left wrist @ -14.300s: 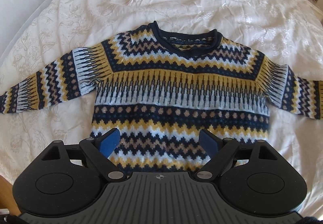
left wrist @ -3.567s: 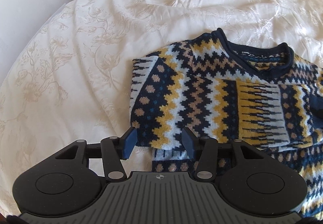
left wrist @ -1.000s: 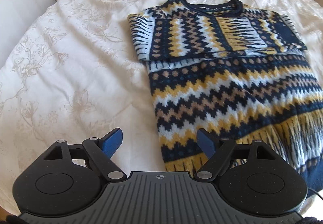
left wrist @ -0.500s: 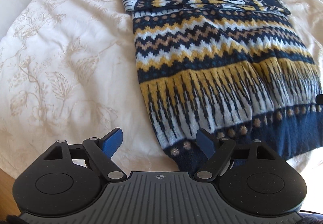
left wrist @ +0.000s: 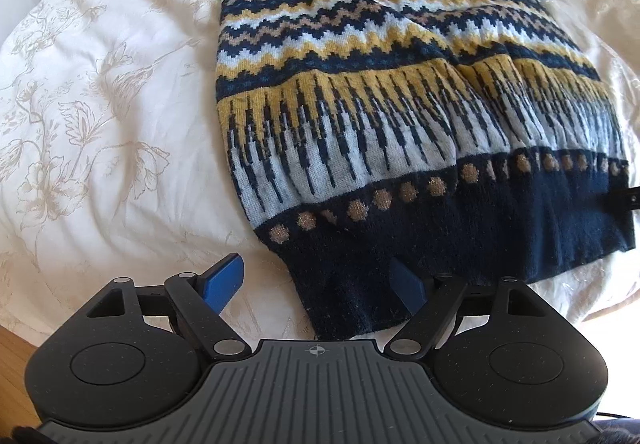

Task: Fold small clothes
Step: 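Grasp the navy ribbed hem with both grippers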

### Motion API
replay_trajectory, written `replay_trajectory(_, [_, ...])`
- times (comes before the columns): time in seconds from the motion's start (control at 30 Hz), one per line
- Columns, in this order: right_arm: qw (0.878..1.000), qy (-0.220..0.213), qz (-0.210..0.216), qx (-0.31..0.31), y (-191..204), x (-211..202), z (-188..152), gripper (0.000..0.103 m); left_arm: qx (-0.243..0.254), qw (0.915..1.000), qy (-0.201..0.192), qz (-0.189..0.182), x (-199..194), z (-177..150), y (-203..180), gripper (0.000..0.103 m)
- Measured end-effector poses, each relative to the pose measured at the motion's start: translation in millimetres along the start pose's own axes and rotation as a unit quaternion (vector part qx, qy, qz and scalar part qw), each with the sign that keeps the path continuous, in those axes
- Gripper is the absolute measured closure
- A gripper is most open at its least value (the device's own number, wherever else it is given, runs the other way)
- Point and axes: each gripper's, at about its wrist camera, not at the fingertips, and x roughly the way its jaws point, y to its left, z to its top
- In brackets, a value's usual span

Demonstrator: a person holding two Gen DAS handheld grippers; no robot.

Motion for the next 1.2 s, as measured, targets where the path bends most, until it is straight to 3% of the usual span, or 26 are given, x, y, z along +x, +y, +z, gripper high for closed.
replay_trajectory(0.2, [1.0, -0.005, 0.012, -0.01, -2, 3, -6, 0.038, -0.001, 1.0, -0.006, 0.005, 6, -4, -4, 0.024])
replay_trajectory(0.4, [0.999, -0.017, 0.023, -0.025, -2, 2, -15, 0.036, -0.031, 0.9986, -0.043, 0.003, 6, -6, 2, 0.024])
replay_trajectory(0.7, [0.998, -0.029, 0.045, -0.024, -13, 2, -19, 0.035, -0.061, 0.9976, -0.025, -0.021, 27, -3, 8, 0.023])
replay_trajectory(0.77, [0.998, -0.028, 0.056, -0.026, -15, 2, -19, 0.031, -0.065, 0.9973, -0.024, -0.023, 28, -2, 9, 0.023])
replay_trajectory(0.9, [0.992, -0.028, 0.126, -0.001, -28, 2, -23, 0.002, -0.067, 0.997, -0.026, -0.029, 31, -2, 11, 0.023])
replay_trajectory(1.0, [0.991, -0.031, 0.127, 0.034, -33, 4, -24, 0.002, -0.069, 0.9967, -0.028, -0.031, 31, -4, 12, 0.022])
replay_trajectory(1.2, [0.993, -0.028, 0.111, 0.013, -25, 8, -23, 0.0, -0.074, 0.9969, -0.02, -0.02, 35, -3, 10, 0.014])
